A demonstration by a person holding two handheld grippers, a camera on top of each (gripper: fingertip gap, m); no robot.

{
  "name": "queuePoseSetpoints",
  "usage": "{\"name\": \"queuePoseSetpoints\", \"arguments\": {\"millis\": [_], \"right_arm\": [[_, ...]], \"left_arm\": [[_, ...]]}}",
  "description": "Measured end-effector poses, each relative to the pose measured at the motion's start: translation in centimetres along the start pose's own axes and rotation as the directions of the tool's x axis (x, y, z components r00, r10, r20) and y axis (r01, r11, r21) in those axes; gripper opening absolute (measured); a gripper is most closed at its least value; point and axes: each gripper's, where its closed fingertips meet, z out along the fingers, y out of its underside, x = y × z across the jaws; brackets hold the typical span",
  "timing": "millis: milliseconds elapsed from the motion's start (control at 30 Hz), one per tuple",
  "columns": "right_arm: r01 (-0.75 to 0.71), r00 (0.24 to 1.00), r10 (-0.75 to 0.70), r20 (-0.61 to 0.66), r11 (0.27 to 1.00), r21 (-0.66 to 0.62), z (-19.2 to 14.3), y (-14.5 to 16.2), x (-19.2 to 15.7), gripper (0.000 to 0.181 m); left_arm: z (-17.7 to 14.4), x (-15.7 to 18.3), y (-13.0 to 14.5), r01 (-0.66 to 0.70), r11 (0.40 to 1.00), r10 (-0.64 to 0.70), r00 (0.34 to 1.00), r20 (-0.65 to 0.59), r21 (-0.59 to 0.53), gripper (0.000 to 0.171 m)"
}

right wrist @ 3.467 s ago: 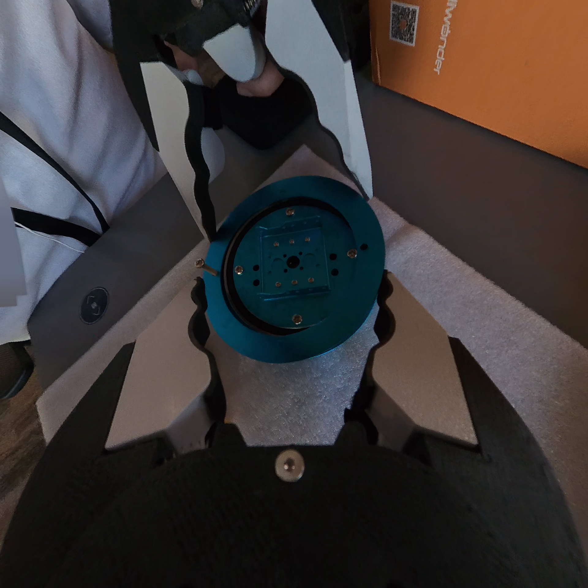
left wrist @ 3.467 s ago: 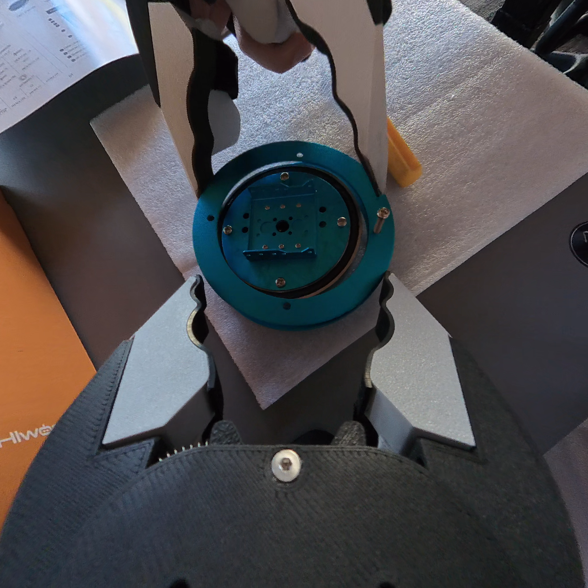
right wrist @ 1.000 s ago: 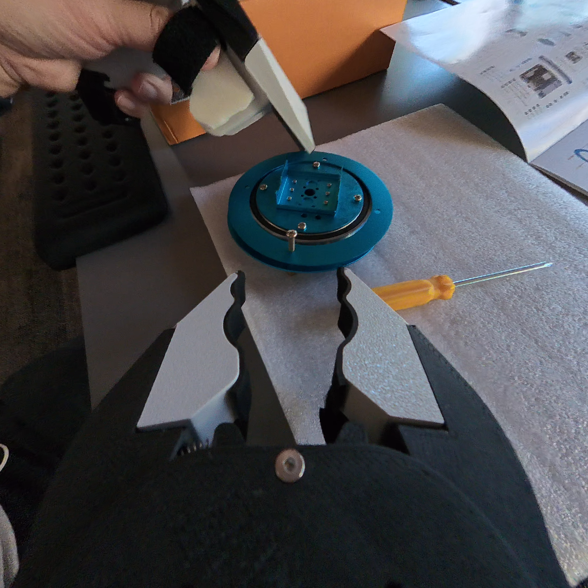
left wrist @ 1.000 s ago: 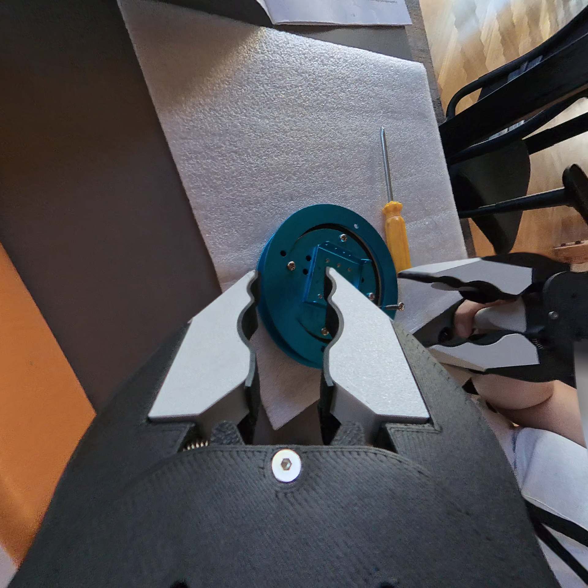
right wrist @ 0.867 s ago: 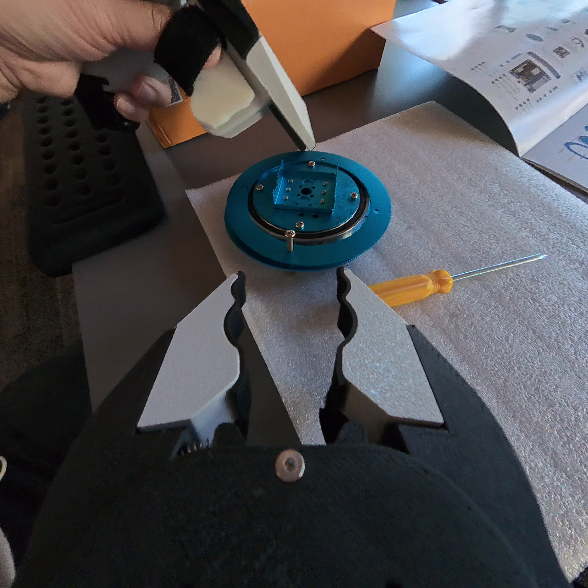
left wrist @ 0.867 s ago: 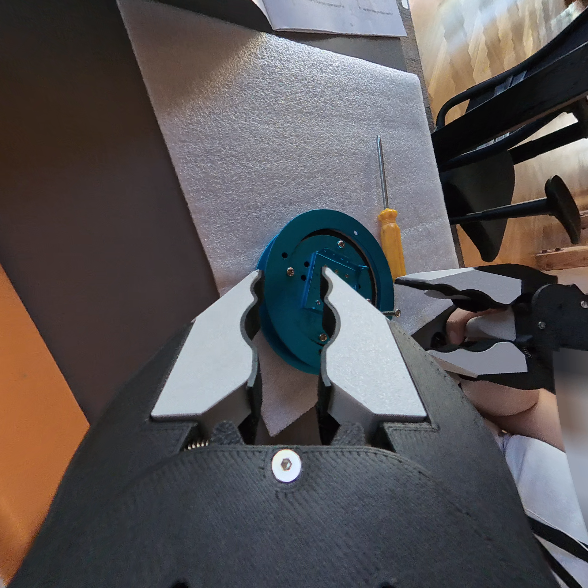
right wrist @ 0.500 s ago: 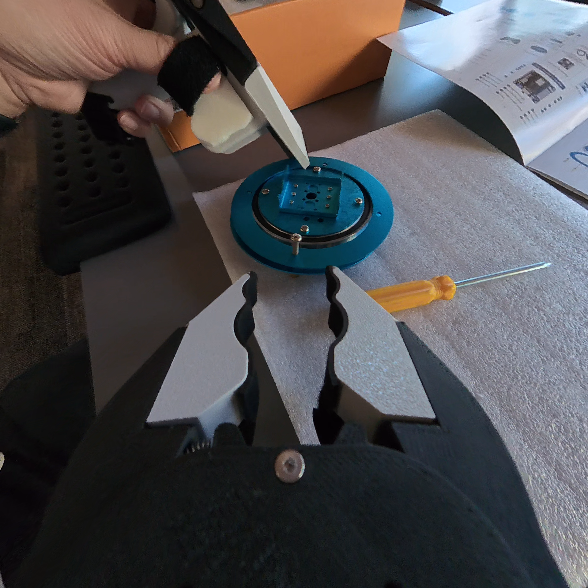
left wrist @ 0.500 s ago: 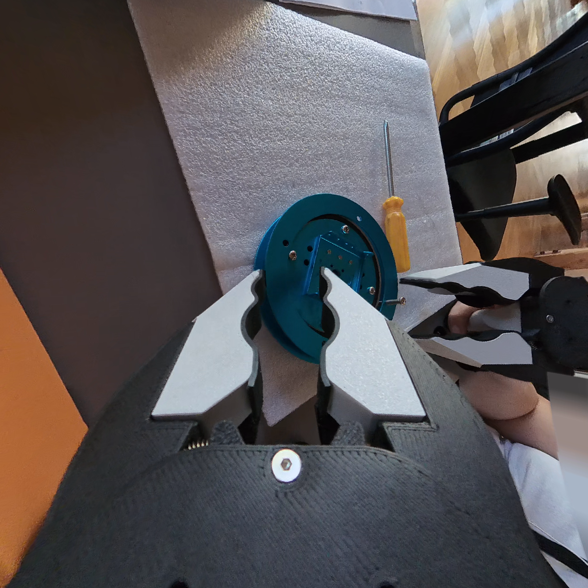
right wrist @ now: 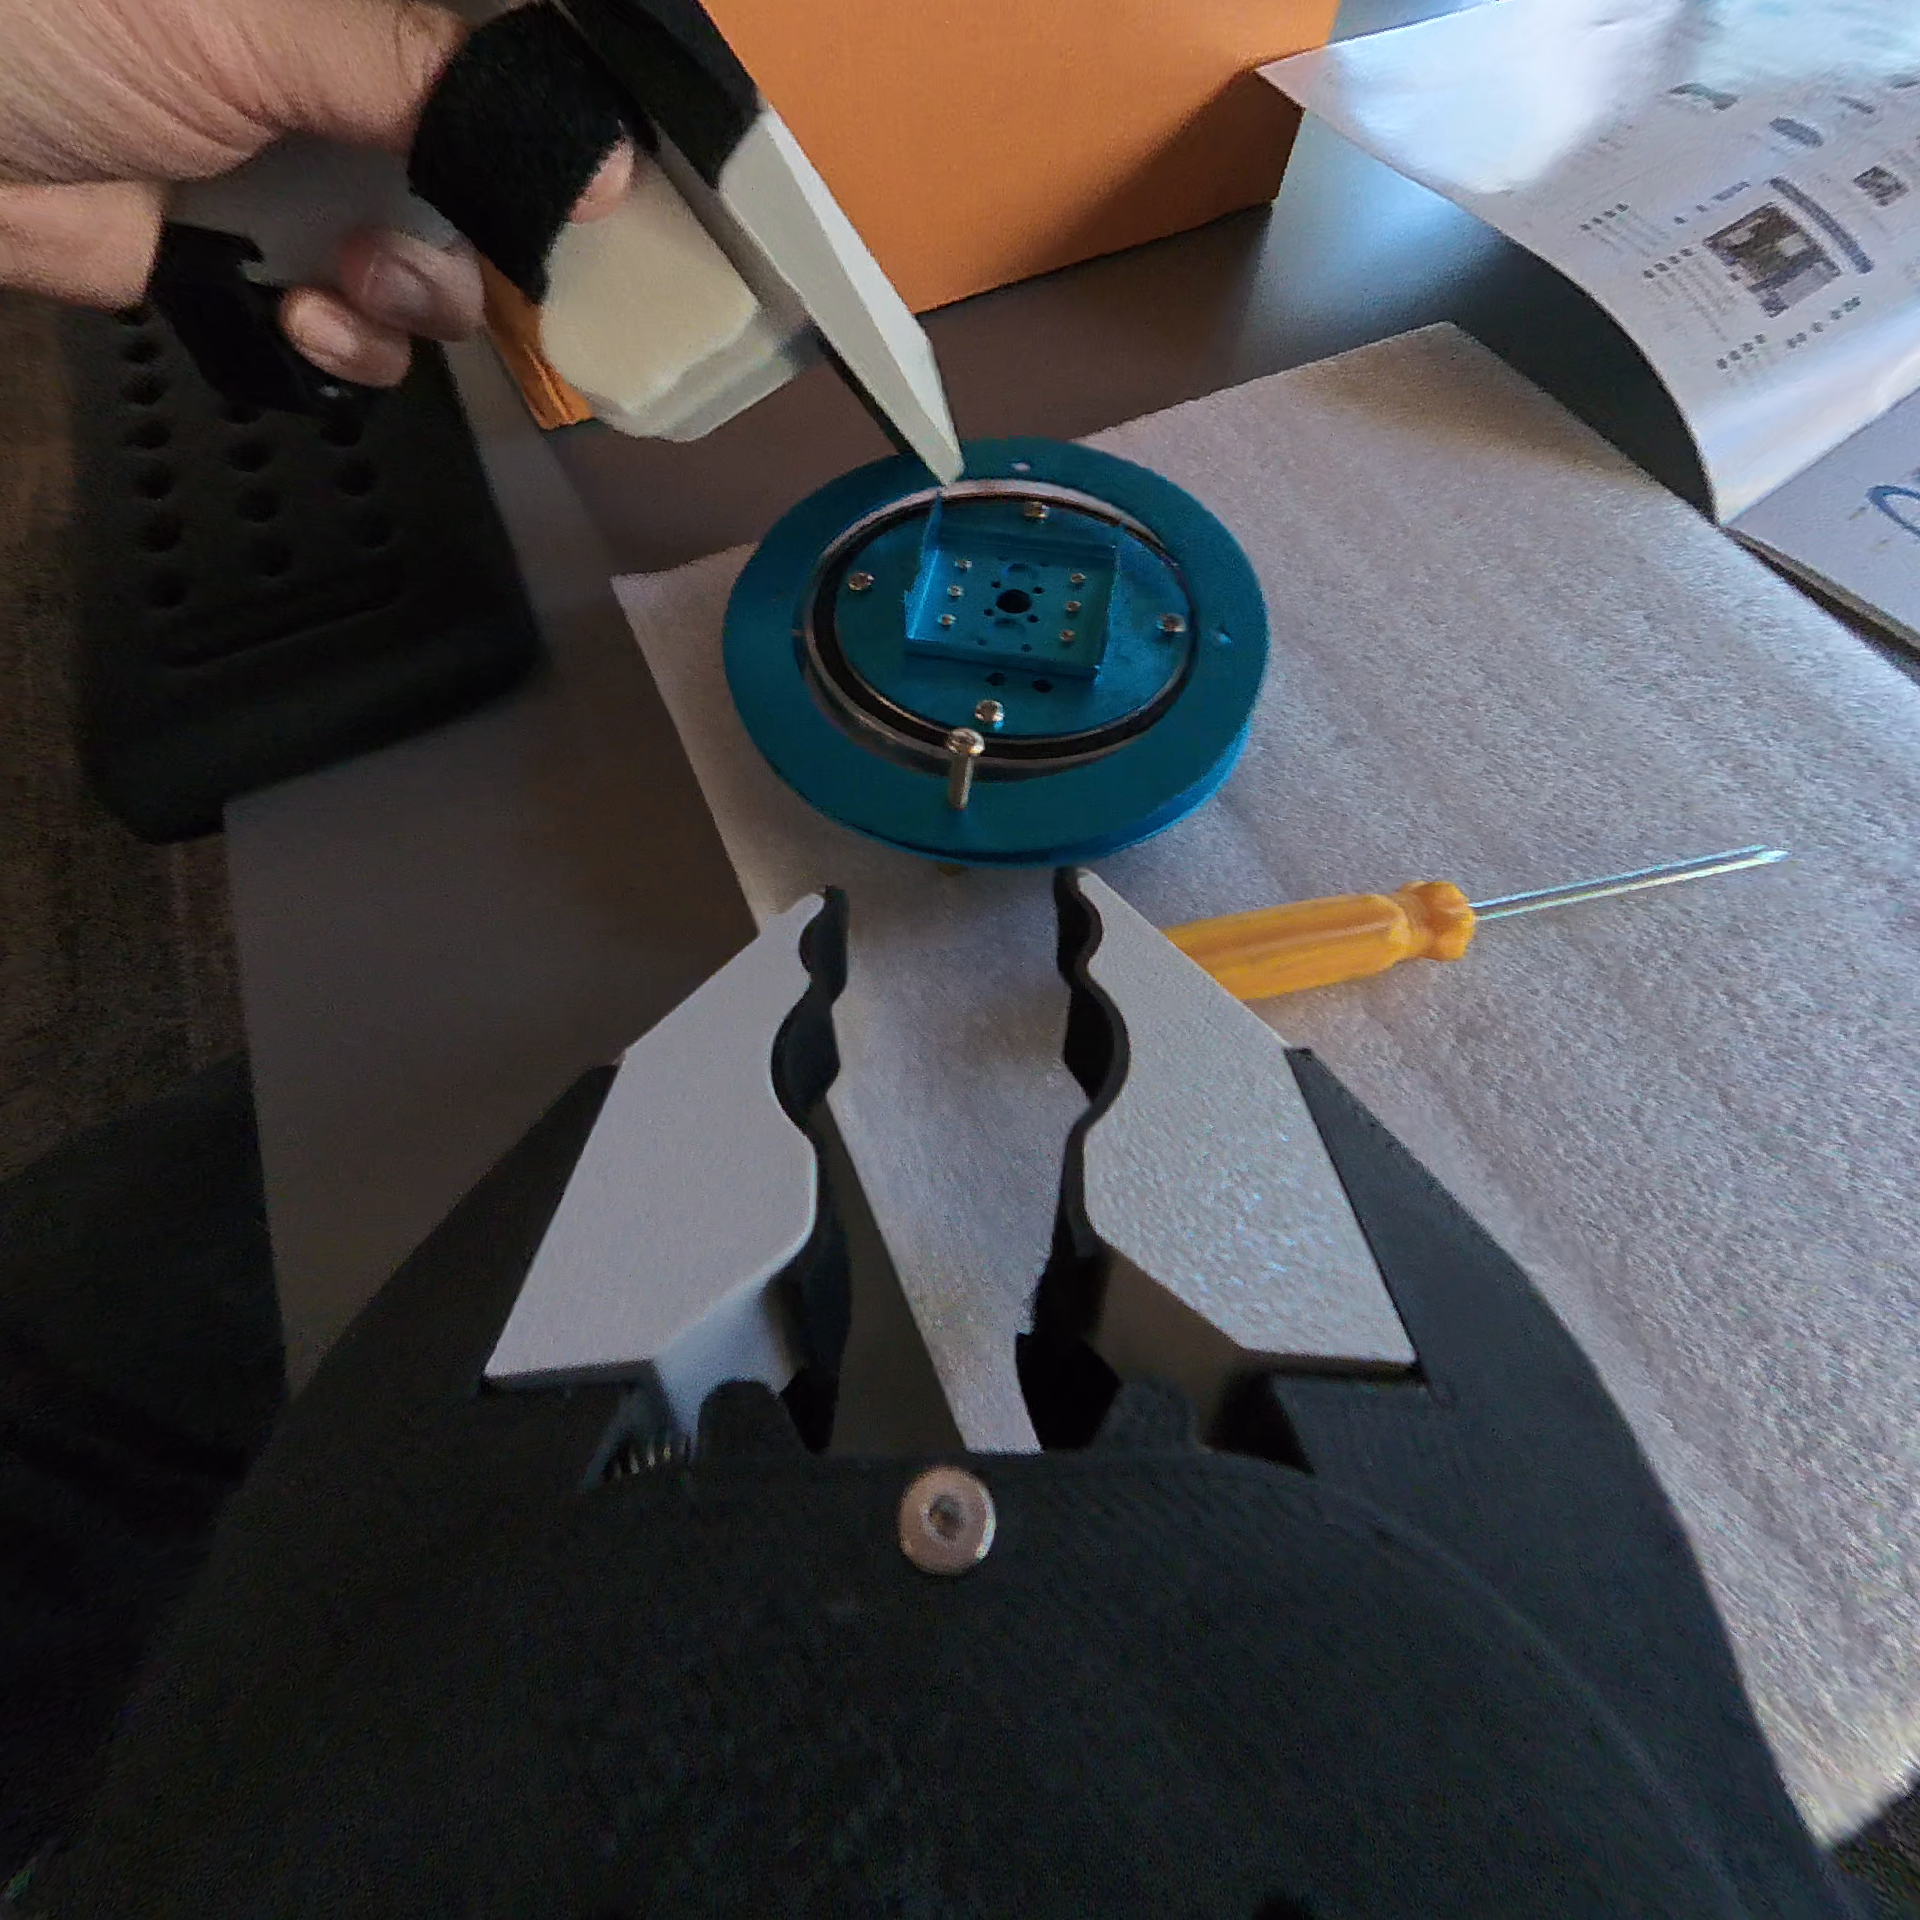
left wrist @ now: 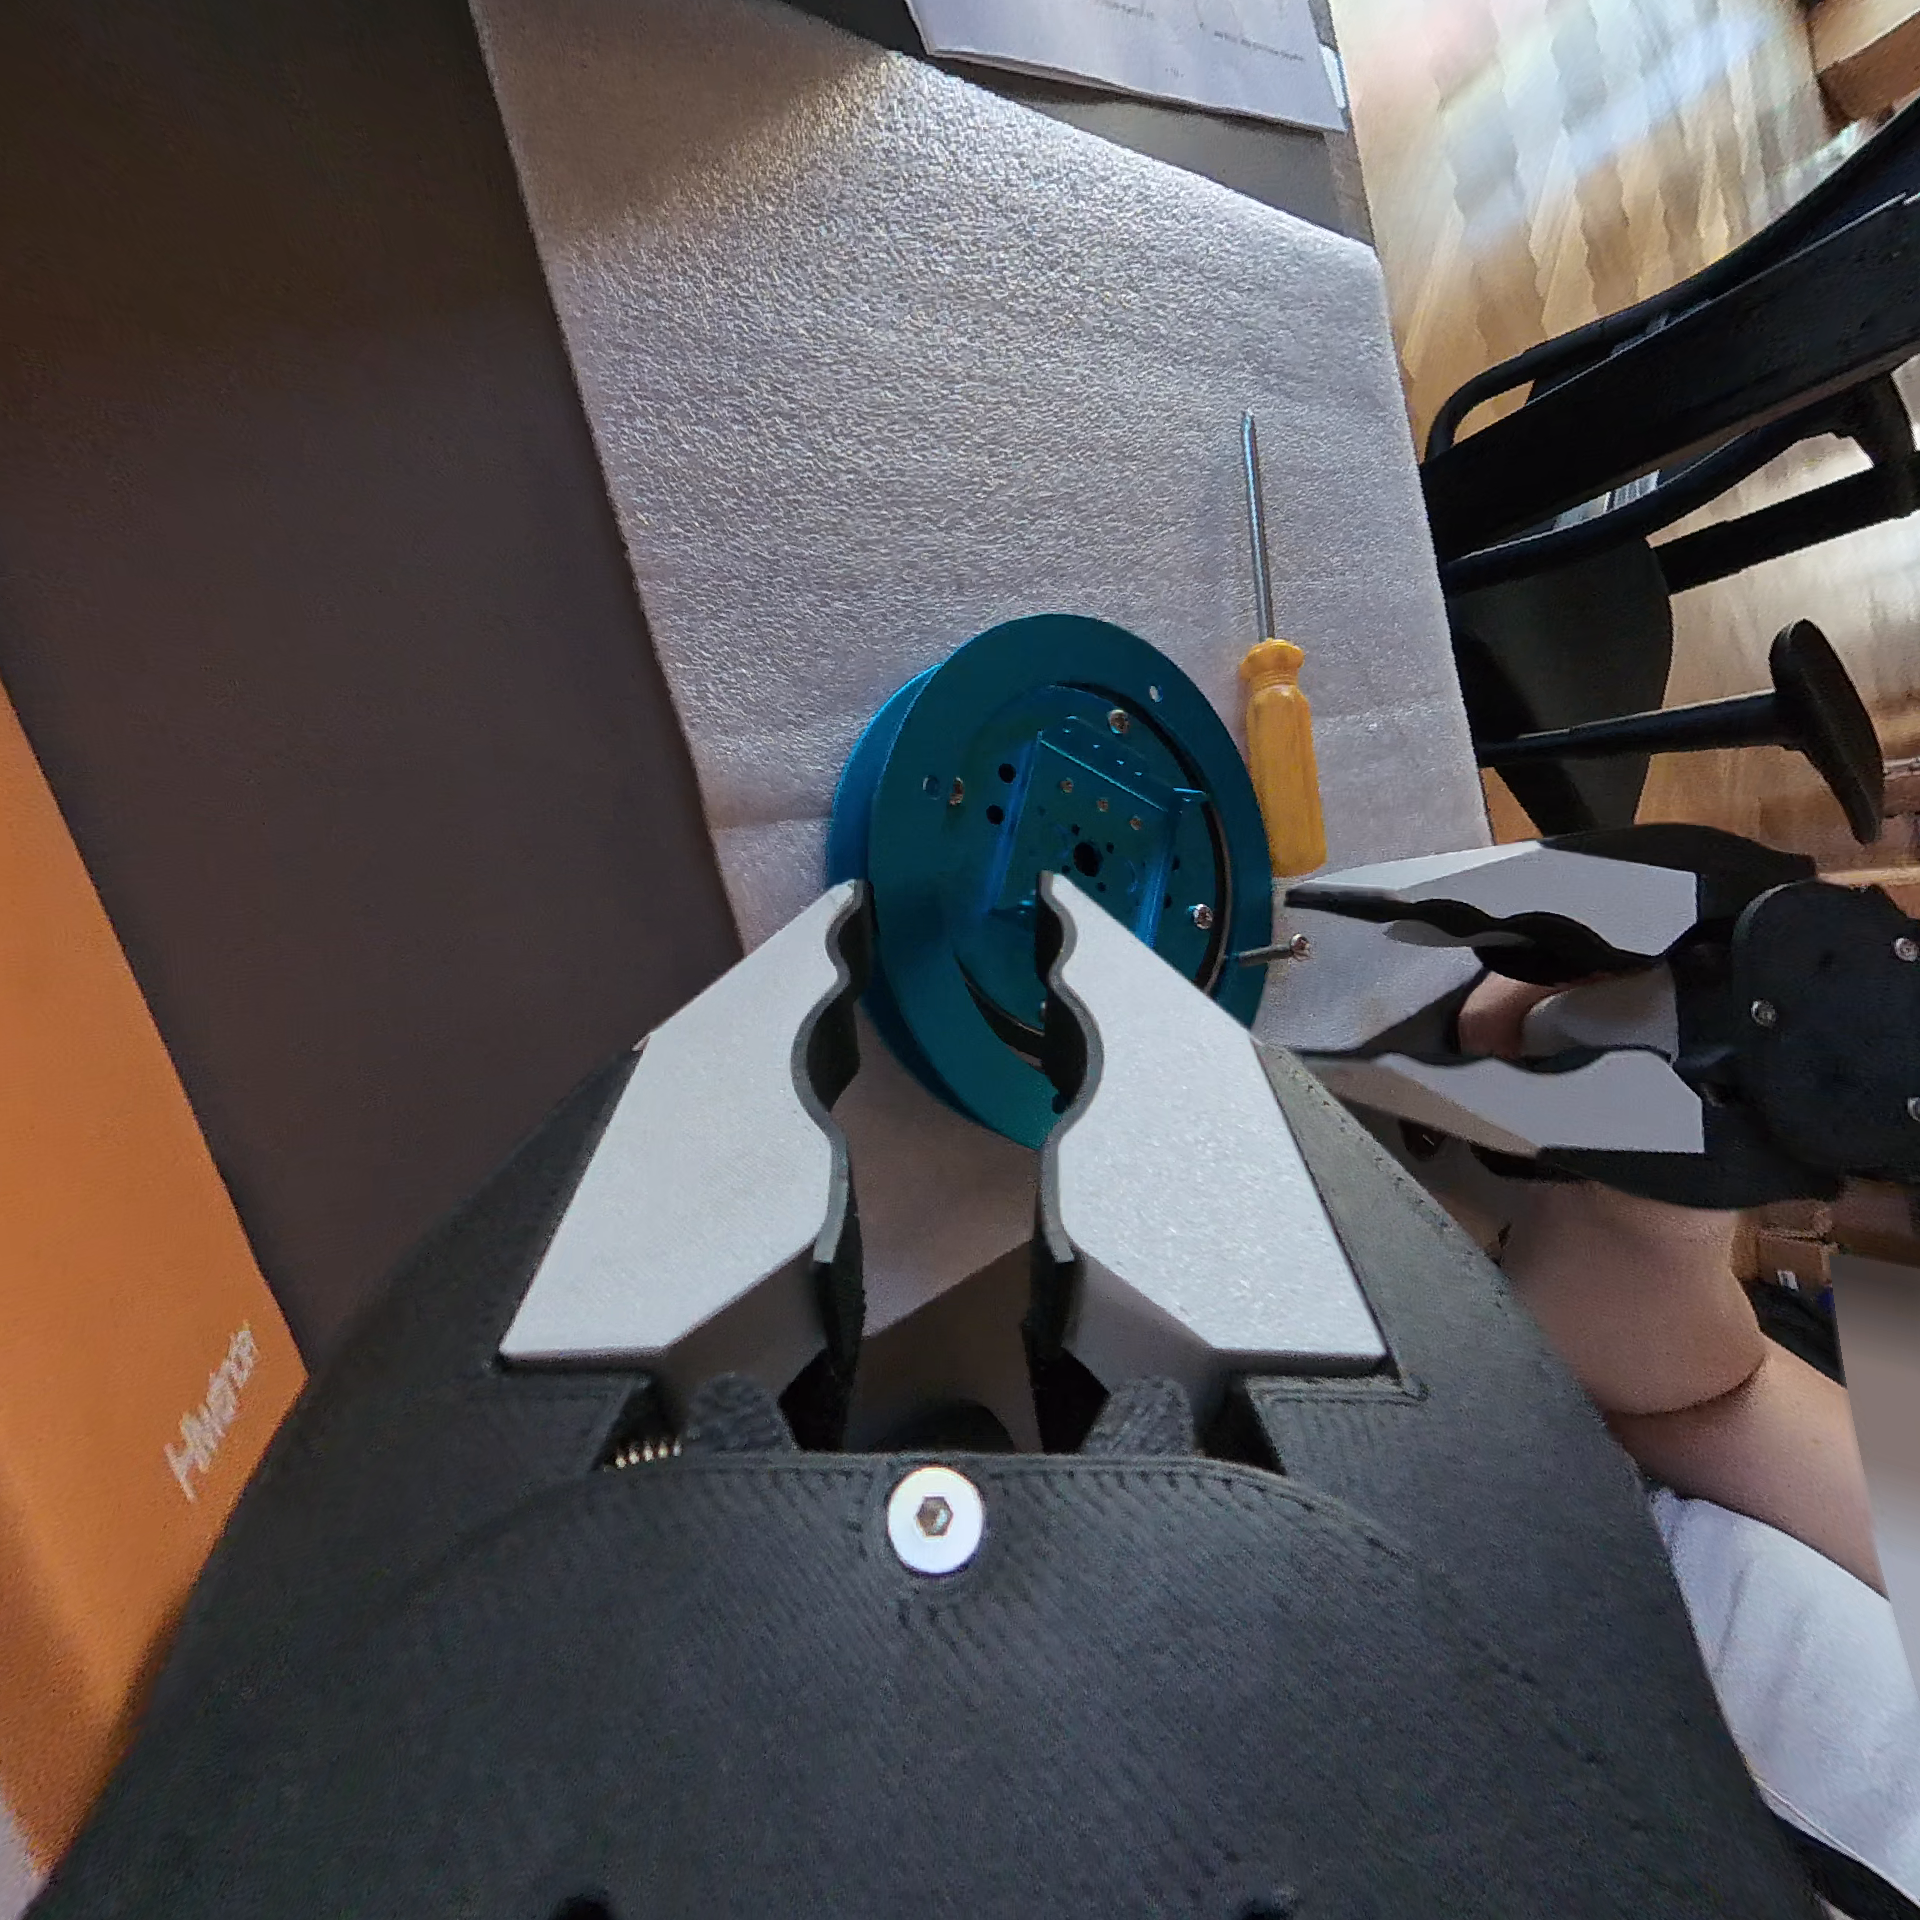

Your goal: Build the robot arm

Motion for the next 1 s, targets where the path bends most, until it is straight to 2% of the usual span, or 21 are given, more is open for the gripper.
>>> {"name": "queuePoseSetpoints", "arguments": {"millis": [67,167,233,300,367,500,833,1000], "right_arm": [[0.024,1.000,-0.024,-0.007,1.000,0.005,-0.4,0.1,0.4,0.027],[0.117,0.990,-0.120,0.074,0.992,0.037,-0.5,-0.3,-0.9,0.021],[0.259,0.964,-0.259,0.063,0.966,0.017,-0.2,0.0,-1.2,0.028],[0.430,0.903,-0.430,0.015,0.902,-0.030,0.1,0.6,-0.8,0.038],[0.512,0.858,-0.514,-0.007,0.857,-0.059,0.1,0.7,-0.5,0.046],[0.478,0.876,-0.481,-0.027,0.875,-0.082,0.0,0.2,0.2,0.053],[0.390,0.920,-0.383,0.081,0.915,-0.103,0.5,1.2,-1.3,0.060],[0.474,0.878,-0.469,0.093,0.880,-0.038,0.5,1.0,-2.5,0.059]], "left_arm": [[-0.4,0.2,0.1,-0.009,1.000,0.009,1.000,-0.001,0.023,0.030],[-1.1,0.5,0.2,0.000,0.998,0.001,1.000,-0.017,0.056,0.030],[-1.3,0.5,0.3,0.004,0.998,-0.002,1.000,-0.030,0.065,0.029],[-1.3,0.6,0.4,0.007,0.998,-0.005,0.999,-0.034,0.062,0.029],[-1.2,0.6,0.3,0.011,0.998,-0.009,0.999,-0.031,0.059,0.031],[-0.6,0.0,-0.1,0.015,0.998,-0.015,1.000,-0.004,0.060,0.031],[-0.1,-0.4,0.4,0.010,0.999,-0.011,0.999,0.032,0.036,0.032],[-0.2,-0.1,0.6,0.012,0.999,-0.013,1.000,0.018,0.038,0.033]]}}
